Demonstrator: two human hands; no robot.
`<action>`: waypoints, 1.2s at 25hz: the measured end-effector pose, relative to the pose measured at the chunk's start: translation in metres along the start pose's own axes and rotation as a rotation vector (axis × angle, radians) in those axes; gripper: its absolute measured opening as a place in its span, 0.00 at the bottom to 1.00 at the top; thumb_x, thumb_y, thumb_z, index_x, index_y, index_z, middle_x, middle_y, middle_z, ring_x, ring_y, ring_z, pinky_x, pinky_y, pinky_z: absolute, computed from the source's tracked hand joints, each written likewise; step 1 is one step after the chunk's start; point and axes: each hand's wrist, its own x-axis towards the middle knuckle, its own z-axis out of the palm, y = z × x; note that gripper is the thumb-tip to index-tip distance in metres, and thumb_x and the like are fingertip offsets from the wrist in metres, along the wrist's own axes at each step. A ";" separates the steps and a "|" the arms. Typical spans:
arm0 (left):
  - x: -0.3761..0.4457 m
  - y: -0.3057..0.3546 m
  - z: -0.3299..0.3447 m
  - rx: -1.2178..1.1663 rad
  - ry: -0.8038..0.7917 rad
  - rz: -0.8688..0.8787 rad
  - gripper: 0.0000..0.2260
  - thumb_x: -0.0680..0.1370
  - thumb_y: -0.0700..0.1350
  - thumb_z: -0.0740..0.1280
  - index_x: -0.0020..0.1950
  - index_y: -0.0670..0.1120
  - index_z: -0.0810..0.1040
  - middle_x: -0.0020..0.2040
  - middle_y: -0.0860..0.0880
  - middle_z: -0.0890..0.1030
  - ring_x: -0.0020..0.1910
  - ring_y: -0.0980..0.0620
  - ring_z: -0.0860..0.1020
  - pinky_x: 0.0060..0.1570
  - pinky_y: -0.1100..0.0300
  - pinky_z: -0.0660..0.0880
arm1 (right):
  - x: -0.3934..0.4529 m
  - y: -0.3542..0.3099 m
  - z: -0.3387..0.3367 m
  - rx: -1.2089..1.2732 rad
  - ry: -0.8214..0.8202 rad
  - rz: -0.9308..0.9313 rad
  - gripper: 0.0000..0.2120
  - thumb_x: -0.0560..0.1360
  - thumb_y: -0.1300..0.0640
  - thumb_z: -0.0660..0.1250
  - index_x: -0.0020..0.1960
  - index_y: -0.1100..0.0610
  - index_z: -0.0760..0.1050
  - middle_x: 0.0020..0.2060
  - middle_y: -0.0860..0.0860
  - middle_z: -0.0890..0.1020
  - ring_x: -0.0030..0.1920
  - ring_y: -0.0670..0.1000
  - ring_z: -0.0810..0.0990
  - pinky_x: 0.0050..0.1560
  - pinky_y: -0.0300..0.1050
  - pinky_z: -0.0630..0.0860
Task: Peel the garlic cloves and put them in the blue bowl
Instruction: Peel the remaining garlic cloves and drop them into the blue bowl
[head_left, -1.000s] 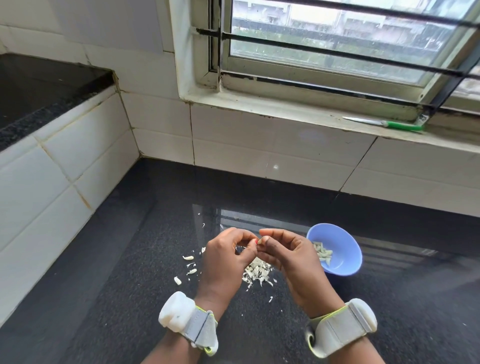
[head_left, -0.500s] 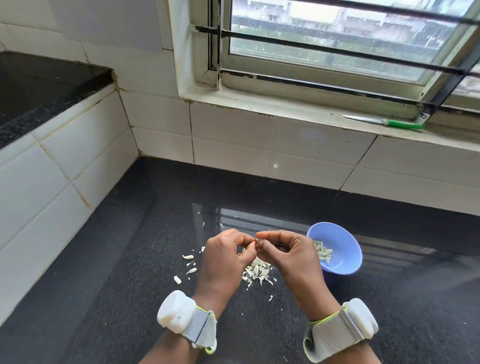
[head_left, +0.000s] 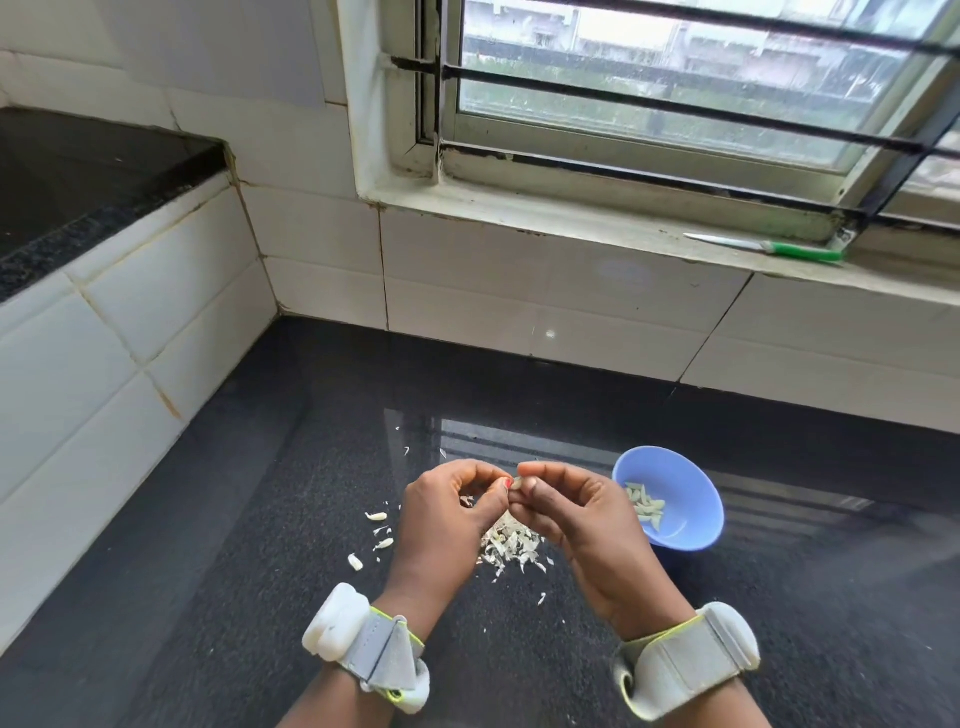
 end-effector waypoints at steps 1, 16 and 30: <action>0.000 0.001 -0.001 -0.011 -0.009 -0.002 0.03 0.73 0.42 0.72 0.40 0.49 0.83 0.34 0.54 0.83 0.34 0.61 0.79 0.38 0.63 0.76 | 0.000 0.000 -0.001 0.010 -0.002 0.001 0.06 0.73 0.69 0.68 0.49 0.66 0.80 0.39 0.60 0.84 0.39 0.51 0.84 0.42 0.40 0.82; 0.002 0.002 0.000 0.233 0.030 0.197 0.02 0.70 0.40 0.73 0.39 0.46 0.84 0.36 0.54 0.82 0.36 0.59 0.77 0.39 0.67 0.73 | 0.004 -0.002 -0.003 -0.518 0.015 -0.214 0.07 0.72 0.66 0.73 0.45 0.56 0.85 0.39 0.54 0.87 0.43 0.53 0.86 0.46 0.45 0.82; 0.001 0.001 0.000 0.234 0.078 0.220 0.03 0.71 0.42 0.73 0.39 0.48 0.80 0.35 0.56 0.78 0.38 0.60 0.76 0.39 0.68 0.70 | 0.003 0.002 0.001 -0.021 -0.045 -0.024 0.07 0.73 0.70 0.66 0.50 0.66 0.80 0.39 0.59 0.84 0.41 0.51 0.84 0.43 0.39 0.81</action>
